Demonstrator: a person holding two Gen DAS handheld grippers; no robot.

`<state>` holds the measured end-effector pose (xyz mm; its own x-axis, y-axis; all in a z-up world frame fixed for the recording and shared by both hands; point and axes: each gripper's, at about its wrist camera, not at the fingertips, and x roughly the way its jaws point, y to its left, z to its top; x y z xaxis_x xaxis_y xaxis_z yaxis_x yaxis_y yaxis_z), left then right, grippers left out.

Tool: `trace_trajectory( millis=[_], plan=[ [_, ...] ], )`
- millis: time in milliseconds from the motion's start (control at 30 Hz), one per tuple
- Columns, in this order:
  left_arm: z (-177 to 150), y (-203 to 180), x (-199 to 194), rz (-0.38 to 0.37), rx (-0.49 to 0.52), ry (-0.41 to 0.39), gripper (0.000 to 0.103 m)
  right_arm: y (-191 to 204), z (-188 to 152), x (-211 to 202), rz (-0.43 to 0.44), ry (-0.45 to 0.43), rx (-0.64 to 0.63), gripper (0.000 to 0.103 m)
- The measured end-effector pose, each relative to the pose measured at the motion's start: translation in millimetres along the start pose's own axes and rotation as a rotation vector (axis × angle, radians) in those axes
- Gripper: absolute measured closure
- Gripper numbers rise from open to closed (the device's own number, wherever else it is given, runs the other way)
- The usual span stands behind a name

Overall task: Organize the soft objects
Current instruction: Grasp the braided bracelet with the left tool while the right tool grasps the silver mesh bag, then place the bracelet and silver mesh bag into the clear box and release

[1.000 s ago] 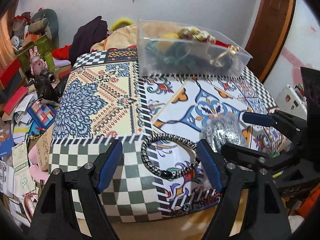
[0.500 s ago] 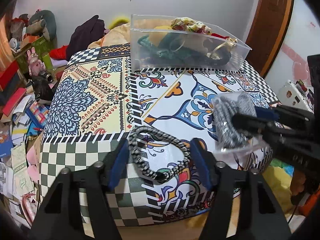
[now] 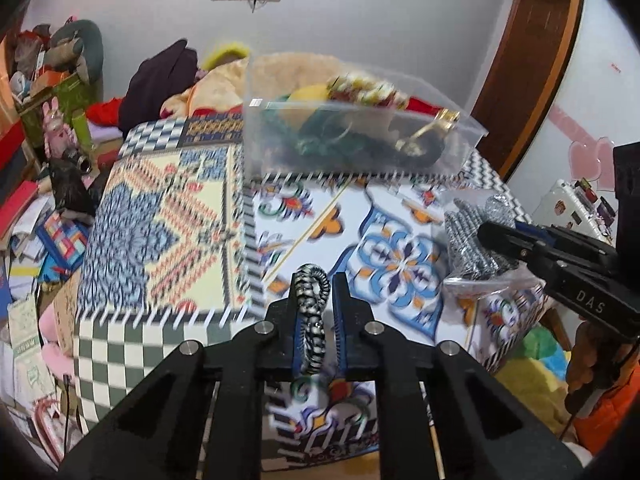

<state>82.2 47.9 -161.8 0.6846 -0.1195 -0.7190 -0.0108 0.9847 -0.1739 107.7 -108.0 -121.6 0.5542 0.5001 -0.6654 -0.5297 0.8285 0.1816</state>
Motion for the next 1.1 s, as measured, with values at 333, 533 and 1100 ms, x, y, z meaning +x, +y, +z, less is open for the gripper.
trace_trajectory(
  millis=[333, 533, 1100],
  plan=[
    [36, -16, -14, -0.012, 0.054, -0.092, 0.093, -12, 20, -22, -0.024, -0.086, 0.001, 0.084],
    [23, -10, -11, -0.019, 0.042, -0.020, 0.067, -22, 18, -18, -0.018, -0.071, 0.031, 0.084],
    [-40, -8, 1, 0.013, 0.070, 0.054, 0.058, -23, 16, -21, -0.023, -0.071, 0.037, 0.084]
  ],
)
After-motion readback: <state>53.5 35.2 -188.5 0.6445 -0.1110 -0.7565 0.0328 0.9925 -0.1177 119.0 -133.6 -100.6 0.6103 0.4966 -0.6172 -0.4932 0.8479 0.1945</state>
